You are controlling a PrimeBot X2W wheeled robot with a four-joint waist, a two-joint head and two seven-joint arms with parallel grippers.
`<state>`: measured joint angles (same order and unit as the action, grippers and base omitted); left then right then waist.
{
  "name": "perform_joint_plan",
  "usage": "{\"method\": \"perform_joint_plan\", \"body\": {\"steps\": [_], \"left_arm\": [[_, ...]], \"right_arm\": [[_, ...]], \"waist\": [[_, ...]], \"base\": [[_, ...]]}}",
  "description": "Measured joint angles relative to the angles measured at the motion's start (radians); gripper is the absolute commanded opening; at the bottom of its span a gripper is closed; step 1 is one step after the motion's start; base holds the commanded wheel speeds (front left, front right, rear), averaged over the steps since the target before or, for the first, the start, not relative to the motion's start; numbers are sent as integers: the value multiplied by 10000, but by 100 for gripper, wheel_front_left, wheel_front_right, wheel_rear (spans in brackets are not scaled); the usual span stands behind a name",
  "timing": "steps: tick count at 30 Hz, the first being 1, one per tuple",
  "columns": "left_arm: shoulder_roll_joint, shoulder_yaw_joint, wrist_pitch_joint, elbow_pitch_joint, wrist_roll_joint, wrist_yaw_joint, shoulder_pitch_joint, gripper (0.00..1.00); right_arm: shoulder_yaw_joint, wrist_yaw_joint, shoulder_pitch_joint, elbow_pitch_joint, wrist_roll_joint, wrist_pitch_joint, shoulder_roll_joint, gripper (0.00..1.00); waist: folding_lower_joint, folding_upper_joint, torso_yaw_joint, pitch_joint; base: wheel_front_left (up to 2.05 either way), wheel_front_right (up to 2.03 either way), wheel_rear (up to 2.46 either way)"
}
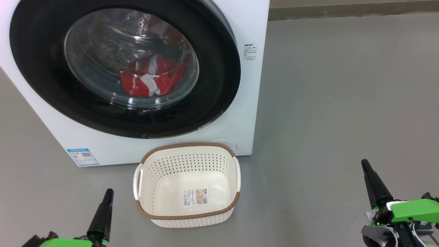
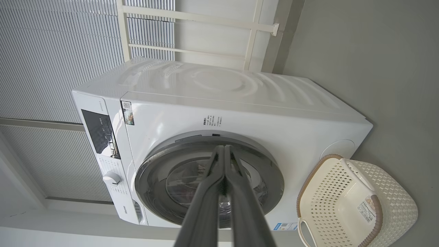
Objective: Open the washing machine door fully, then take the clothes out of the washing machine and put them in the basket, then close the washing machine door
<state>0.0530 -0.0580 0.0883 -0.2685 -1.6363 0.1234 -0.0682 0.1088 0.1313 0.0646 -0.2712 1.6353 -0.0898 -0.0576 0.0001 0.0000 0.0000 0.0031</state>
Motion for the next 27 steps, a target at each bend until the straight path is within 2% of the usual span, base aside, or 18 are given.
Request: {"method": "perform_joint_plan", "body": {"steps": [15, 16, 20, 27], "left_arm": [[-15, -17, 71, -40, 8, 0, 12, 0], [-50, -8, 71, -148, 8, -4, 53, 100], [-211, 79, 69, -621, 8, -10, 405, 100], [-207, 278, -38, -623, 52, -10, 380, 100]], "right_arm": [[31, 2, -7, -40, -31, -29, 17, 0], [25, 2, -50, -151, -31, -29, 46, 100], [-15, 0, -482, -671, -31, -25, 255, 100], [-255, 0, -434, -669, -188, 125, 245, 100]], "waist": [[0, 0, 0, 0], [0, 0, 0, -1], [-1, 0, -1, 13], [3, 0, -5, 2]], "base": [[0, 0, 0], [0, 0, 0], [0, 0, 0], [0, 0, 0]]}}
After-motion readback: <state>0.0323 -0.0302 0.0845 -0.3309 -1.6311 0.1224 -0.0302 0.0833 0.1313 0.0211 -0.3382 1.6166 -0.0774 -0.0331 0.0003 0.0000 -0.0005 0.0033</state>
